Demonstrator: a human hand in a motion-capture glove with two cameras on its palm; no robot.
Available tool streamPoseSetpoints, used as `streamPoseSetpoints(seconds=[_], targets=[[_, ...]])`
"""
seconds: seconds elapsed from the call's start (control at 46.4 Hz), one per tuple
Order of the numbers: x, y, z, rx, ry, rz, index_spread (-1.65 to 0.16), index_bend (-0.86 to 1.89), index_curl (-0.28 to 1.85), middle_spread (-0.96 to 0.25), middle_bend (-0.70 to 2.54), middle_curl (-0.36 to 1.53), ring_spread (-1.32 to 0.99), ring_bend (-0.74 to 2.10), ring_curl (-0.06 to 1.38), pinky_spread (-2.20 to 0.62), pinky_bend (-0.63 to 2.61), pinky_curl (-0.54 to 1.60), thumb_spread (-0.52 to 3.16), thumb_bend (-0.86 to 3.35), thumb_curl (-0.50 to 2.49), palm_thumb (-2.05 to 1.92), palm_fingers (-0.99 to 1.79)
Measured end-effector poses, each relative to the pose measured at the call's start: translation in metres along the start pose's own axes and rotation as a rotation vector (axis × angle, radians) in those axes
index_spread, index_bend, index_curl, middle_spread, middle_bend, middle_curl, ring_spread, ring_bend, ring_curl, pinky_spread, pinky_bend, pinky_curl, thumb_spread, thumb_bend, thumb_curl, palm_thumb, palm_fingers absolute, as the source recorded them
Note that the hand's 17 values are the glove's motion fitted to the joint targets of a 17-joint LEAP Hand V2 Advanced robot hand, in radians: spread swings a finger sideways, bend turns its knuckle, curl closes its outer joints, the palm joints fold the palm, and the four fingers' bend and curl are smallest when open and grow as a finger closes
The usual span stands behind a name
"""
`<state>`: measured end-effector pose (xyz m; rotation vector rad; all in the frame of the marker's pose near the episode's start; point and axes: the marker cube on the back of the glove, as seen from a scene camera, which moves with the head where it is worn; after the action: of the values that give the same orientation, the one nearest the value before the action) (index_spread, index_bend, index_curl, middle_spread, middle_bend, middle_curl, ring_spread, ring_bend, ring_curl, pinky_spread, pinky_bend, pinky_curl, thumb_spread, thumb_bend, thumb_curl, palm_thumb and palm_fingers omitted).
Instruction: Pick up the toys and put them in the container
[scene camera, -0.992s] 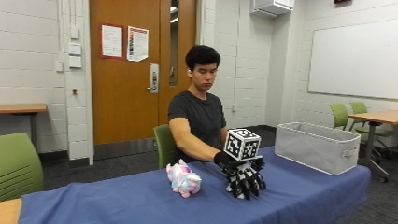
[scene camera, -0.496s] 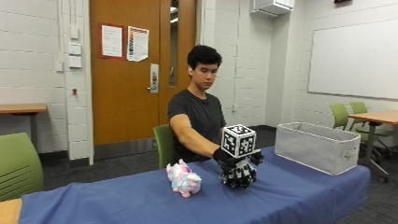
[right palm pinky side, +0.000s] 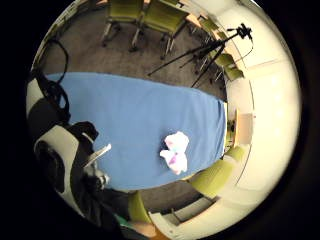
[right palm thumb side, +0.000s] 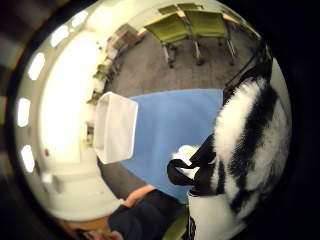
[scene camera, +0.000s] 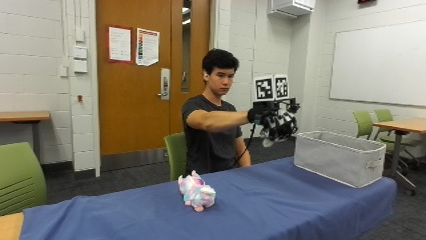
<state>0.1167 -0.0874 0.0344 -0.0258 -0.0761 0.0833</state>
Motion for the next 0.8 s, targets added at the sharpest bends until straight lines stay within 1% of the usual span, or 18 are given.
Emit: streamPoseSetpoints(seconds=[0.108,0.237,0.302,0.388,0.453,0.496,0.582,0.626,0.669,0.712,0.755,0.798], targets=[[-0.055,-0.011,-0.035,0.055,0.003,-0.089,-0.31,0.42,0.6,-0.44,0.59,0.59,-0.43,1.05,0.47,-0.43,0.85,0.35,0.75,0.11,0.71,0.54,1.11],[-0.132,-0.019,-0.06,0.097,-0.01,-0.193,-0.32,0.41,0.63,-0.45,0.58,0.62,-0.43,1.05,0.47,-0.43,0.85,0.35,0.74,0.09,0.75,0.54,1.11],[-0.175,-0.018,-0.068,0.111,-0.015,-0.272,-0.32,0.41,0.65,-0.45,0.57,0.62,-0.43,1.06,0.47,-0.43,0.84,0.35,0.74,0.08,0.77,0.54,1.11],[-0.229,-0.025,-0.074,0.132,0.042,-0.389,-0.32,0.4,0.67,-0.45,0.57,0.64,-0.43,1.05,0.47,-0.43,0.84,0.35,0.74,0.07,0.79,0.54,1.11],[-0.274,-0.022,-0.079,0.117,-0.032,-0.468,-0.32,0.39,0.69,-0.45,0.57,0.64,-0.43,1.05,0.47,-0.43,0.84,0.35,0.74,0.06,0.81,0.54,1.1],[-0.308,-0.019,-0.08,0.106,-0.076,-0.471,-0.32,0.38,0.7,-0.46,0.57,0.65,-0.43,1.05,0.47,-0.43,0.84,0.35,0.74,0.06,0.82,0.54,1.1],[-0.366,-0.015,-0.079,0.101,-0.08,-0.518,-0.33,0.37,0.72,-0.46,0.56,0.66,-0.43,1.05,0.47,-0.43,0.84,0.35,0.74,0.05,0.84,0.54,1.1],[-0.39,-0.015,-0.076,0.106,-0.049,-0.508,-0.33,0.37,0.73,-0.46,0.55,0.67,-0.43,1.06,0.47,-0.43,0.84,0.35,0.74,0.05,0.85,0.54,1.11],[-0.407,-0.018,-0.07,0.117,0.032,-0.466,-0.33,0.37,0.73,-0.46,0.55,0.67,-0.43,1.05,0.47,-0.43,0.84,0.35,0.74,0.04,0.86,0.54,1.1],[-0.422,-0.019,-0.066,0.113,0.048,-0.464,-0.33,0.35,0.74,-0.46,0.55,0.68,-0.43,1.05,0.47,-0.43,0.84,0.35,0.74,0.04,0.87,0.55,1.1],[-0.425,-0.02,-0.064,0.098,-0.013,-0.537,-0.33,0.35,0.75,-0.46,0.55,0.69,-0.43,1.06,0.47,-0.43,0.84,0.35,0.74,0.04,0.88,0.54,1.1],[-0.408,-0.03,-0.06,0.084,-0.063,-0.581,-0.33,0.35,0.76,-0.46,0.54,0.69,-0.43,1.05,0.47,-0.43,0.84,0.35,0.74,0.03,0.89,0.54,1.1]])
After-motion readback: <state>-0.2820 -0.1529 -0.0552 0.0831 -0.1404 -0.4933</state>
